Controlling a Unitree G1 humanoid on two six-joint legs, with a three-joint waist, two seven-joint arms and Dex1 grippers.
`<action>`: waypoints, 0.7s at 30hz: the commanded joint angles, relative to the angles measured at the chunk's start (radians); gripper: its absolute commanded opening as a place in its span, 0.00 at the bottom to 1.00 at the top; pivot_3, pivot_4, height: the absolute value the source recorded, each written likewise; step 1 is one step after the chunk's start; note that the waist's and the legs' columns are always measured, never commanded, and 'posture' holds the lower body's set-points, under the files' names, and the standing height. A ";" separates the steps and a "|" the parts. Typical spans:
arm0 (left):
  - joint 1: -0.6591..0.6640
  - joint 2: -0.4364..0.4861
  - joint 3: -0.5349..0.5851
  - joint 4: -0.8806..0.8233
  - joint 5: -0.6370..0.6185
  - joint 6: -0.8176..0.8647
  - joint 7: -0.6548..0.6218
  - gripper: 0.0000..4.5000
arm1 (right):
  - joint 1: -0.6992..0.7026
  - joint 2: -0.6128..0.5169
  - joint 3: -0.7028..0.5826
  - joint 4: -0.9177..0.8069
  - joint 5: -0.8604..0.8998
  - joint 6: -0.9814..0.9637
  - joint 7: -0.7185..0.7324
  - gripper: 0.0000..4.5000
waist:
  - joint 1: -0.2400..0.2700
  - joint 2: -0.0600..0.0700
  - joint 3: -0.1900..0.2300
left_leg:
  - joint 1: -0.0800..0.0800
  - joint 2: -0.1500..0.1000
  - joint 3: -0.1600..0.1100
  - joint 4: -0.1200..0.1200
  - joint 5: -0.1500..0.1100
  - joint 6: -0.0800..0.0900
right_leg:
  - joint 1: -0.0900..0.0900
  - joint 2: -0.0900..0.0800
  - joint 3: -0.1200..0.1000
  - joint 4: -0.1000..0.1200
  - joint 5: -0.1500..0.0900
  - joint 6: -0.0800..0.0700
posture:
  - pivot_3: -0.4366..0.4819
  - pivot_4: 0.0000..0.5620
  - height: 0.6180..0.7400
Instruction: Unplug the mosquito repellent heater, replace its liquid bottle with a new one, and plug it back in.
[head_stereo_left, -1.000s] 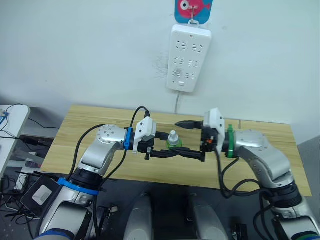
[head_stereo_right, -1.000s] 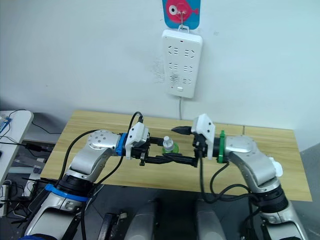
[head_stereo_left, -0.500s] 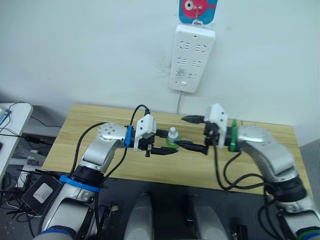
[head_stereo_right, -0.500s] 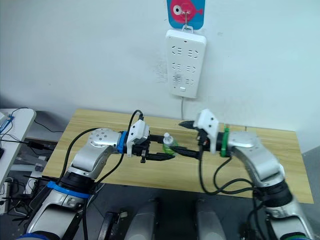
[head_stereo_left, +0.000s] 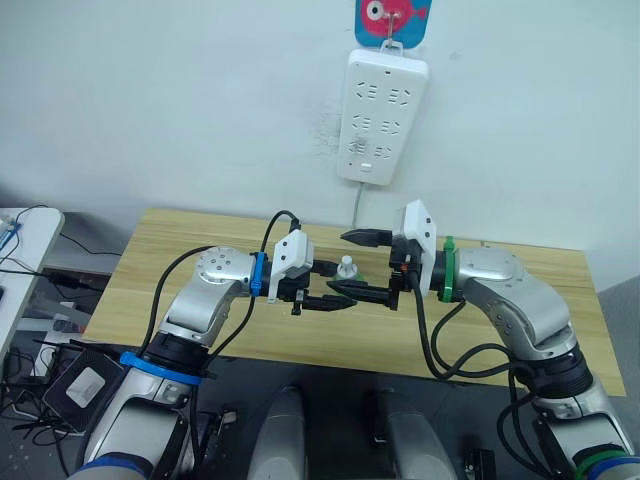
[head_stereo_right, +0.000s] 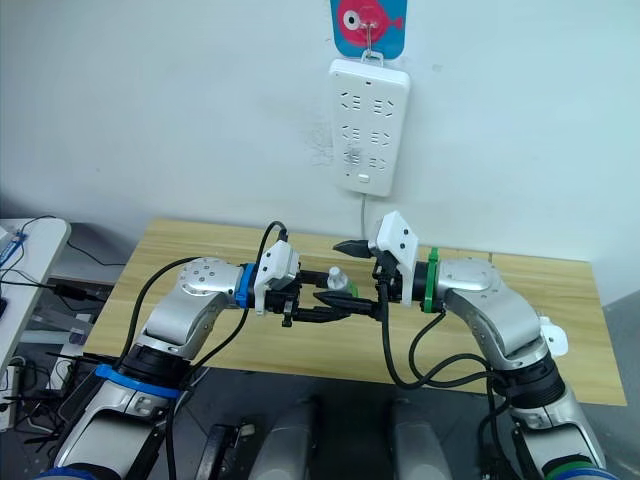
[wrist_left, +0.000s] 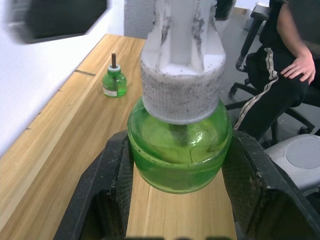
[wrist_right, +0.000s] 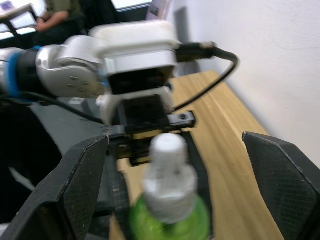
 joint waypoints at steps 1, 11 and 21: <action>-0.006 0.001 0.018 -0.040 -0.013 -0.008 0.000 0.49 | -0.009 -0.012 -0.006 -0.006 -0.023 -0.040 0.003 0.99 | 0.000 0.000 0.000 | 0.000 0.000 0.000 0.000 0.000 0.000 | 0.000 0.000 0.000 0.000 0.000 0.000 | 0.57 0.48 1.00; 0.006 0.005 0.017 -0.053 -0.016 0.001 0.007 0.49 | 0.041 -0.188 -0.134 -0.056 0.066 0.025 0.082 0.99 | -0.002 0.000 0.000 | 0.000 0.001 0.000 0.000 0.000 0.000 | 0.000 0.000 0.000 0.000 0.000 0.000 | 0.55 0.48 1.00; -0.015 -0.006 0.012 -0.027 -0.012 -0.009 -0.004 0.49 | 0.008 -0.119 -0.143 -0.098 0.184 0.141 0.020 0.99 | -0.007 0.000 0.000 | 0.000 0.001 0.000 0.000 0.000 0.000 | 0.000 0.000 0.000 0.000 0.000 0.000 | 0.54 0.47 1.00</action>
